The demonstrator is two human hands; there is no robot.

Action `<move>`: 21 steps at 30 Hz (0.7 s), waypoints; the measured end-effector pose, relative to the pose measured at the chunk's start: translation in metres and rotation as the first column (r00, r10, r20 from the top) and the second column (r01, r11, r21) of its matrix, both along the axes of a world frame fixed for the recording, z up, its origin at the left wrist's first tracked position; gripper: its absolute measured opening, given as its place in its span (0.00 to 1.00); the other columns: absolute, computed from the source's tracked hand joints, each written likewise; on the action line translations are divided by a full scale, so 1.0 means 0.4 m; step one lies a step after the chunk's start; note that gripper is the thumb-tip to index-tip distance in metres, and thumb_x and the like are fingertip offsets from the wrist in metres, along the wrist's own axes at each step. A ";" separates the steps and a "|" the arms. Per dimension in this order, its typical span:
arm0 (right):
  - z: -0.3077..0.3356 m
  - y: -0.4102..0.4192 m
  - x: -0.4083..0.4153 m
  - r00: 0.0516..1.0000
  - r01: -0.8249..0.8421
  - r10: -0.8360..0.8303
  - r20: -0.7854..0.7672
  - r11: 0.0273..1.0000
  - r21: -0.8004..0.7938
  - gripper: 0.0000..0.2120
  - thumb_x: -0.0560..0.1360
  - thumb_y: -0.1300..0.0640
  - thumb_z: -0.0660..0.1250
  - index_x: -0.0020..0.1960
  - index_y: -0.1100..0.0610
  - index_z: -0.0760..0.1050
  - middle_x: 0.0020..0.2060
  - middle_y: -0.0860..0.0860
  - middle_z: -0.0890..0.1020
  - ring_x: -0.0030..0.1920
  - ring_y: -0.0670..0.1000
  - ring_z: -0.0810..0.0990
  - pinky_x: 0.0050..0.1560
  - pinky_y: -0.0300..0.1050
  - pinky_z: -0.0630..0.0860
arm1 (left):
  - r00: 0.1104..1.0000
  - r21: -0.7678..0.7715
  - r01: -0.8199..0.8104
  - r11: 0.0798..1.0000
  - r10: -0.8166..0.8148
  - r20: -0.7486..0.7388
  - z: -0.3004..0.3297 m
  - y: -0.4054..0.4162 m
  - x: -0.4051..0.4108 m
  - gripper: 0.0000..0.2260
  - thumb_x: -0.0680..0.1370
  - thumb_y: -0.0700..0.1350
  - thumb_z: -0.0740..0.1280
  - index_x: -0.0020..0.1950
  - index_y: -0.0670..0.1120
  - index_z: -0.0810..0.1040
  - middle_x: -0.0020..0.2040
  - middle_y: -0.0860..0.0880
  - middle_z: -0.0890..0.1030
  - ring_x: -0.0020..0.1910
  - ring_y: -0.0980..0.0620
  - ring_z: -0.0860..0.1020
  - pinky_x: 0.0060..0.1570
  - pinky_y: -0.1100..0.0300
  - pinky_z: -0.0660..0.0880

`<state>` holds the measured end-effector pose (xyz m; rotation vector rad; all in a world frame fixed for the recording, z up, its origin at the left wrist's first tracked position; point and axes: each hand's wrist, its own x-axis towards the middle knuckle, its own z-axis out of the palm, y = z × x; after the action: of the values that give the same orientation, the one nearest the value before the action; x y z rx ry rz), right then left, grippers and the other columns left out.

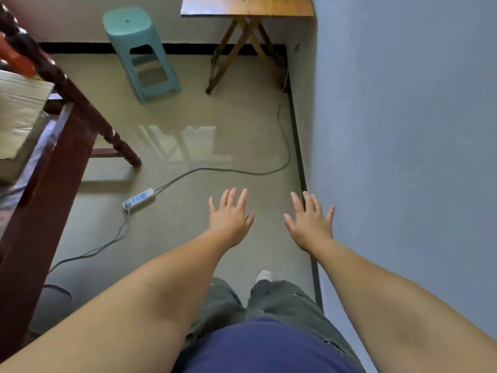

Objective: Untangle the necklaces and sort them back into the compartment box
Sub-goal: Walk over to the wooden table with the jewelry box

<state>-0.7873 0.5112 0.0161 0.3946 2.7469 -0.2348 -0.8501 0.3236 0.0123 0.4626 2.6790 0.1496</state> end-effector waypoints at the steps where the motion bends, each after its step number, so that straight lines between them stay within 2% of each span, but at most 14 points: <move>1: 0.003 0.020 -0.049 1.000 0.000 0.000 0.005 1.000 0.000 0.29 0.80 0.43 0.46 0.77 0.48 0.41 0.78 0.54 0.47 0.77 0.54 0.43 0.71 0.68 0.39 | 1.000 0.007 -0.006 1.000 0.006 0.002 0.002 0.020 -0.036 0.28 0.80 0.58 0.49 0.76 0.51 0.42 0.78 0.46 0.47 0.76 0.48 0.43 0.71 0.40 0.41; 8: -0.023 0.042 -0.378 0.993 -0.105 0.106 0.043 0.994 -0.024 0.28 0.80 0.42 0.46 0.77 0.47 0.42 0.78 0.53 0.47 0.77 0.53 0.42 0.71 0.67 0.38 | 0.998 -0.001 -0.066 0.998 0.066 0.019 -0.022 0.062 -0.316 0.28 0.80 0.58 0.48 0.76 0.51 0.41 0.78 0.46 0.46 0.76 0.48 0.42 0.71 0.40 0.40; 11: -0.030 0.047 -0.541 0.992 -0.125 0.125 0.014 0.992 -0.023 0.28 0.80 0.42 0.47 0.77 0.47 0.43 0.78 0.53 0.48 0.77 0.53 0.42 0.71 0.67 0.38 | 0.997 -0.011 -0.076 0.997 0.076 -0.001 -0.037 0.049 -0.476 0.28 0.80 0.58 0.48 0.76 0.51 0.41 0.78 0.46 0.46 0.76 0.48 0.42 0.71 0.40 0.41; 17: 0.006 0.055 -0.850 1.000 -0.025 0.025 -0.003 0.999 -0.036 0.28 0.80 0.42 0.46 0.77 0.47 0.43 0.78 0.53 0.47 0.77 0.53 0.42 0.71 0.66 0.39 | 0.997 -0.071 0.075 0.995 -0.077 -0.013 -0.020 0.020 -0.804 0.28 0.80 0.58 0.47 0.76 0.51 0.41 0.78 0.46 0.47 0.76 0.48 0.43 0.71 0.39 0.41; 21: 0.014 0.082 -1.000 0.999 0.019 -0.019 0.028 1.000 -0.024 0.28 0.80 0.42 0.45 0.77 0.47 0.42 0.78 0.53 0.47 0.77 0.53 0.42 0.72 0.66 0.39 | 0.995 -0.095 0.103 0.990 -0.104 -0.001 -0.017 0.039 -0.989 0.28 0.80 0.58 0.47 0.76 0.51 0.41 0.78 0.45 0.46 0.76 0.47 0.42 0.71 0.39 0.40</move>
<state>-1.1873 0.5441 0.0218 0.4148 2.7118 -0.2648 -1.2457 0.3390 0.0053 0.5712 2.6468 -0.0087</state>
